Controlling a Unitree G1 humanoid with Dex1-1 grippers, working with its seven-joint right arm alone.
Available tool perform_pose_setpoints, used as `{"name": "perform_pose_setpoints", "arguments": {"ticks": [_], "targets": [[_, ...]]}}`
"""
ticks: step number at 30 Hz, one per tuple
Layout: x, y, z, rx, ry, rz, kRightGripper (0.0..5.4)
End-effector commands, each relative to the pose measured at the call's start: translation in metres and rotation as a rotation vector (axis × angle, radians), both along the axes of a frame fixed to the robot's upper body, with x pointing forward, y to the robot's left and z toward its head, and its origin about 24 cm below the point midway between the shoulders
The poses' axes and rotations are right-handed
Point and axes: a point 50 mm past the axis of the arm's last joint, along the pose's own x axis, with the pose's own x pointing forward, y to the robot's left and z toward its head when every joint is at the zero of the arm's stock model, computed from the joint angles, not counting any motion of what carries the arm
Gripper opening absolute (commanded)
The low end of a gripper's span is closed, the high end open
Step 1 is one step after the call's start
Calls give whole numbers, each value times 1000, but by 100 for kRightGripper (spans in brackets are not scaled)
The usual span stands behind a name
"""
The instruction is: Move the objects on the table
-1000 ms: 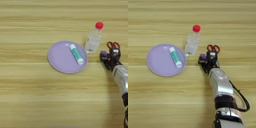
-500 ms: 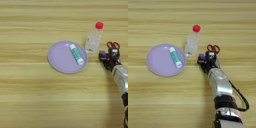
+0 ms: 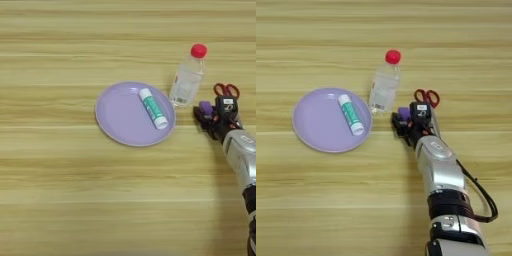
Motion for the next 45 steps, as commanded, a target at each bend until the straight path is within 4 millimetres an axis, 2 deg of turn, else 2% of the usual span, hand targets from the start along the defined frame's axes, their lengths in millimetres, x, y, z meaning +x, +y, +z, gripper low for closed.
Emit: {"name": "perform_pose_setpoints", "arguments": {"ticks": [1, 20, 29, 36, 45], "targets": [[11, -1, 23, -38, -83, 11, 330], [-5, -6, 35, -55, -124, -2, 532], [-17, -1, 45, -51, -155, 19, 537], [-24, 11, 61, -53, -201, 66, 537], [-21, 23, 70, -51, -222, 108, 537]]}}
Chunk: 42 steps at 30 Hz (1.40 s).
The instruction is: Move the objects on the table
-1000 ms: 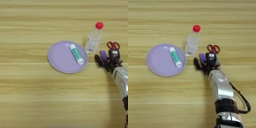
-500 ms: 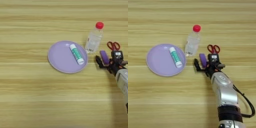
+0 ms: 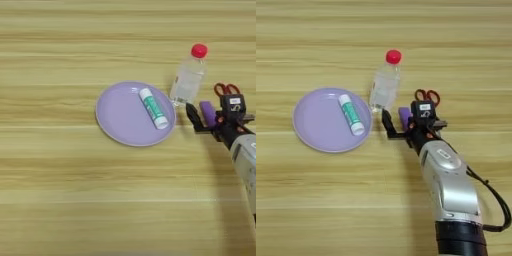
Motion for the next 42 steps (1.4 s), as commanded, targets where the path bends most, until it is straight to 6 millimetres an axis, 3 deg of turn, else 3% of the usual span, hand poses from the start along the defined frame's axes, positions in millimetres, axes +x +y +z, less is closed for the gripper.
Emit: {"name": "perform_pose_setpoints", "arguments": {"ticks": [1, 20, 42], "targets": [[13, 6, 30, -32, -124, 34, 537], [30, 24, 52, -56, -188, 109, 537], [63, 24, 59, -70, -193, 105, 537]]}}
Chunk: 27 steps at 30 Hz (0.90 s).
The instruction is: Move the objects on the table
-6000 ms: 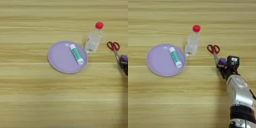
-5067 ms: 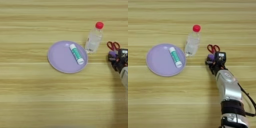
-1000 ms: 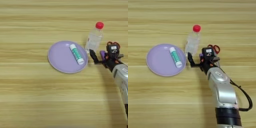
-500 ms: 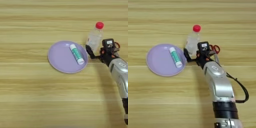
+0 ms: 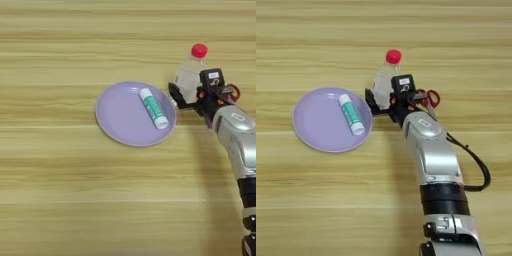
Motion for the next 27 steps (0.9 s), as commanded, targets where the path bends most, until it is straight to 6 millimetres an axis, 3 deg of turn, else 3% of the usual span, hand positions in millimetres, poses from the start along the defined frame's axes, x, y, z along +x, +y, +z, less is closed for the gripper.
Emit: {"name": "perform_pose_setpoints", "arguments": {"ticks": [1, 27], "targets": [[18, 0, 41, -43, -163, 13, 537], [44, 0, 46, -29, -175, -8, 537]]}}
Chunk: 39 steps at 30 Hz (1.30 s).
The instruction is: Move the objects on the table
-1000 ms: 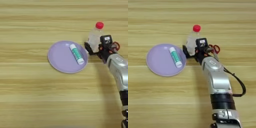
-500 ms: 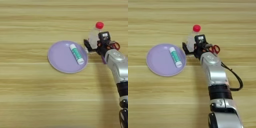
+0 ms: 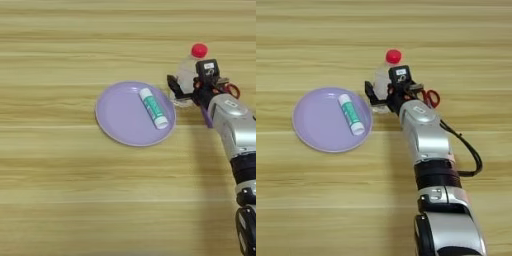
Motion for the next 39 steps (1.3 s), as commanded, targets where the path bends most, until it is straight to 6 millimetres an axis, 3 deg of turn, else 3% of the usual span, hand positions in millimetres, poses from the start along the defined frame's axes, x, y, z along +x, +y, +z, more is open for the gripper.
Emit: {"name": "perform_pose_setpoints", "arguments": {"ticks": [1, 20, 39], "targets": [[16, 2, 45, -13, -173, 9, 528], [17, 4, 38, 19, -162, 7, 328], [14, 7, 55, -41, -304, 1, 317]]}}
